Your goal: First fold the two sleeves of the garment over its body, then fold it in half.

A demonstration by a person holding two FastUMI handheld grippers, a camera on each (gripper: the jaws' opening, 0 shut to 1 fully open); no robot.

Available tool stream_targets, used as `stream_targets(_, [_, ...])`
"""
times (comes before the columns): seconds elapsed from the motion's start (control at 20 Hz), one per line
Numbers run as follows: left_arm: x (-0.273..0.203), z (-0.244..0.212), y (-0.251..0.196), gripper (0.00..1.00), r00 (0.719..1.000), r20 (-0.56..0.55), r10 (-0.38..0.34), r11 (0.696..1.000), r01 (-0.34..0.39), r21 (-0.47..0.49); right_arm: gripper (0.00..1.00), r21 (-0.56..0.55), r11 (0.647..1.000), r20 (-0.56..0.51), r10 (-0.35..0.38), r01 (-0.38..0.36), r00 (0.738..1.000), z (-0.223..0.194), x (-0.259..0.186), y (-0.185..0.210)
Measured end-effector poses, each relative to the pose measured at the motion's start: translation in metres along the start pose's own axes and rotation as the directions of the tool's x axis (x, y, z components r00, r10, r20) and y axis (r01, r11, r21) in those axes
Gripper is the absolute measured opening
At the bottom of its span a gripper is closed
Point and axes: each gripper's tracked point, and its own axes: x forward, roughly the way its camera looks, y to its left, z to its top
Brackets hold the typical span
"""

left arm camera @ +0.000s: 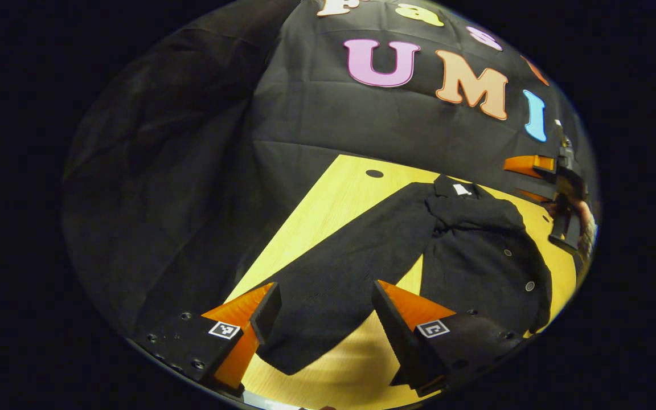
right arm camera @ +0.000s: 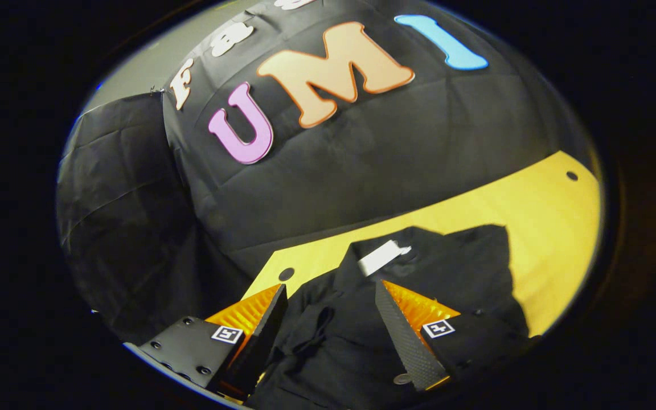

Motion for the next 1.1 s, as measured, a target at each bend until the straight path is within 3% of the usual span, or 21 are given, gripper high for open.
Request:
stream_targets(0.45, [0.008, -0.026, 0.003, 0.96, 0.998, -0.053, 0.030, 0.999, -0.028, 0.040, 0.98, 0.024, 0.979, 0.139, -0.205, 0.203, 0.969, 0.064, -0.138, -0.105])
stream_targets(0.8, [0.004, -0.049, 0.020, 0.96, 0.991, -0.099, 0.088, 0.996, -0.090, -0.017, 0.98, 0.077, 0.954, 0.215, -0.300, 0.290, 0.930, 0.063, -0.235, -0.131])
stream_targets(1.1, [0.004, -0.059, 0.022, 0.96, 0.987, -0.102, 0.121, 0.993, -0.121, 0.010, 0.97, 0.151, 0.933, 0.253, -0.356, 0.327, 0.900, 0.045, -0.290, -0.139])
